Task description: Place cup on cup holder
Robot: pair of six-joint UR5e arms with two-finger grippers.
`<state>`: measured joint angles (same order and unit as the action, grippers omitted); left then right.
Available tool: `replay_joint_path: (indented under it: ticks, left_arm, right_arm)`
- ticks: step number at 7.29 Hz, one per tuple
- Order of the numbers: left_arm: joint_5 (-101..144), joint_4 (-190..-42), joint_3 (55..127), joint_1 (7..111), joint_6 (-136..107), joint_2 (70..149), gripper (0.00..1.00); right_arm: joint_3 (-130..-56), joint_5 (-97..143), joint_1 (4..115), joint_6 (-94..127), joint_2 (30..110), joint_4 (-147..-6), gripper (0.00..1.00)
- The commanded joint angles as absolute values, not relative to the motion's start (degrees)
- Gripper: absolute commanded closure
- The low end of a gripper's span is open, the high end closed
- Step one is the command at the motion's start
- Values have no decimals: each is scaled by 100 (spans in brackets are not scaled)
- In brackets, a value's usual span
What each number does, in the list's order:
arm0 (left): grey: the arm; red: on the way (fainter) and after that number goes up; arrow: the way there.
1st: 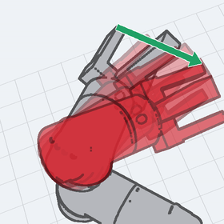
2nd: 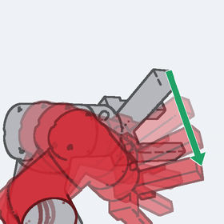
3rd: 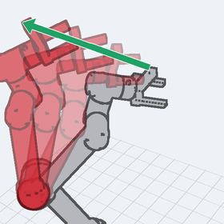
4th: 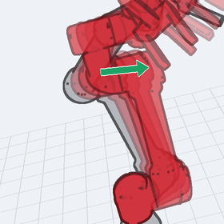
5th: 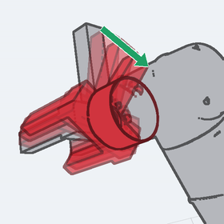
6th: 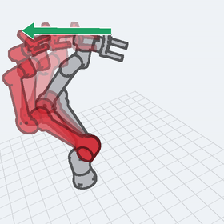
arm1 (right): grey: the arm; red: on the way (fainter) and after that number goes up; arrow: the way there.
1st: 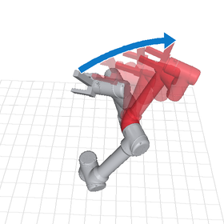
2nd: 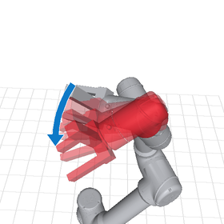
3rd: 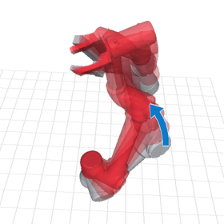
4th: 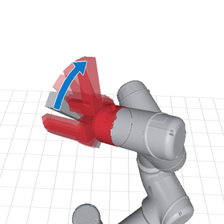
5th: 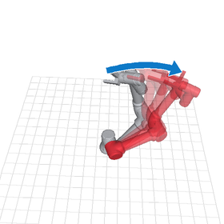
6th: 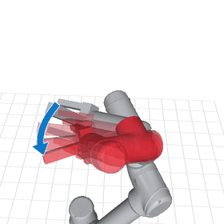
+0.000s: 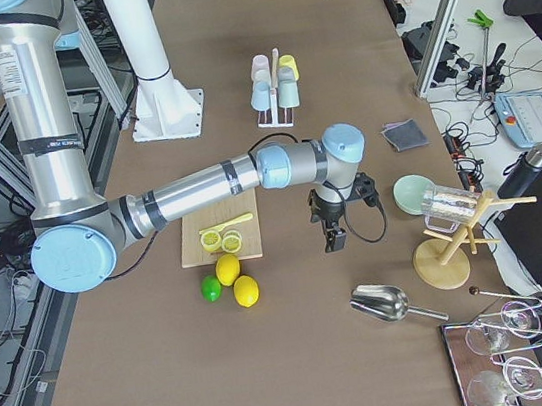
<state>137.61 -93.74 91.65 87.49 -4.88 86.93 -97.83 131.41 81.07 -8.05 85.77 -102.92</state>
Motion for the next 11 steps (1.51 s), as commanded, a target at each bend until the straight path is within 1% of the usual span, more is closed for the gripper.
replay_joint_path:
  ticks: [1, 2, 3, 4, 11]
  left_arm:
    - [13781, -9369, 9411, 8823, -483, 8396, 2]
    - [13773, -9369, 9718, 8911, -483, 8098, 2]
    - [13755, -9387, 9825, 8912, -492, 7929, 2]
    - [13772, -9387, 9826, 8912, -492, 7928, 2]
    - [13772, -9378, 9844, 8930, -483, 7919, 2]
  right_arm:
    - [-9352, 13412, 8822, -1519, 8902, -10283, 0]
    - [-9334, 13369, 8833, -1468, 8895, -10283, 0]
    - [-9186, 13359, 8833, -1459, 8877, -10283, 0]
    - [-9002, 13412, 8833, -1459, 8903, -10283, 0]
    - [-9000, 13395, 8938, -1468, 8965, -10274, 0]
